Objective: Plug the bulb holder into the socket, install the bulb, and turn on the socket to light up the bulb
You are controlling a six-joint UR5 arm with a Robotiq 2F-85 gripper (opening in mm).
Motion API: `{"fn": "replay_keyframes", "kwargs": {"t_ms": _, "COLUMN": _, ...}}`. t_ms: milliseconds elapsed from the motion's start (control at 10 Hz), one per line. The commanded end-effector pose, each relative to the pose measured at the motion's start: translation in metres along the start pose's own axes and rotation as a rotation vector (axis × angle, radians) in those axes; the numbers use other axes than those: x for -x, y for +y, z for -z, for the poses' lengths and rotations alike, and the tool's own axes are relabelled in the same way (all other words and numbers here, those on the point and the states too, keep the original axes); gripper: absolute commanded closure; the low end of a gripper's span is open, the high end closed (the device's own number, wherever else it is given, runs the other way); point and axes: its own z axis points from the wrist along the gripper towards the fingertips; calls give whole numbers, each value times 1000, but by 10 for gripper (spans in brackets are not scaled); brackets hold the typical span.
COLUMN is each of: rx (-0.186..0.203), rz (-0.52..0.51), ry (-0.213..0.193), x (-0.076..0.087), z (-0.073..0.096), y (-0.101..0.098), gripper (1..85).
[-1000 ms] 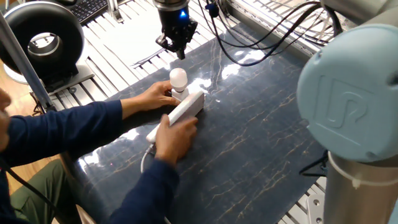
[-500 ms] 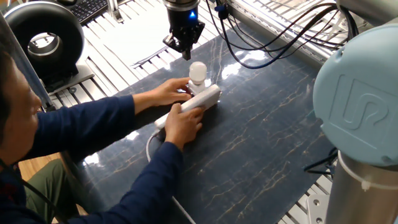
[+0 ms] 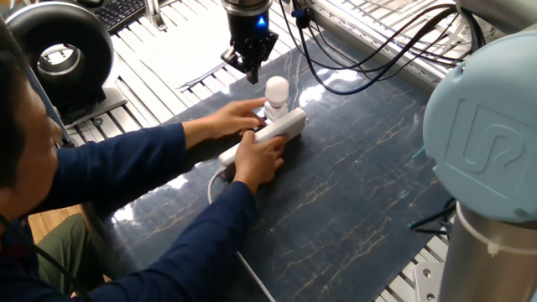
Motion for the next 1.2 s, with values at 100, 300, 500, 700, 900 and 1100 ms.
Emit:
{"fn": "replay_keyframes", "kwargs": {"t_ms": 100, "rx": 26, "rz": -3, "ry": 5, "x": 1, "z": -1, "y": 5, "gripper": 843}}
{"fn": "replay_keyframes", "kwargs": {"t_ms": 300, "rx": 23, "rz": -1, "ry": 6, "x": 0, "z": -1, "y": 3, "gripper": 843}}
{"fn": "replay_keyframes", "kwargs": {"t_ms": 500, "rx": 26, "rz": -4, "ry": 5, "x": 1, "z": -2, "y": 4, "gripper": 843}}
{"fn": "replay_keyframes", "kwargs": {"t_ms": 700, "rx": 29, "rz": -9, "ry": 8, "x": 2, "z": -3, "y": 5, "gripper": 843}}
{"fn": "replay_keyframes", "kwargs": {"t_ms": 900, "rx": 31, "rz": -21, "ry": 6, "x": 3, "z": -2, "y": 6, "gripper": 843}}
{"fn": "replay_keyframes", "kwargs": {"t_ms": 1100, "rx": 28, "rz": -24, "ry": 11, "x": 2, "z": -2, "y": 7, "gripper": 843}}
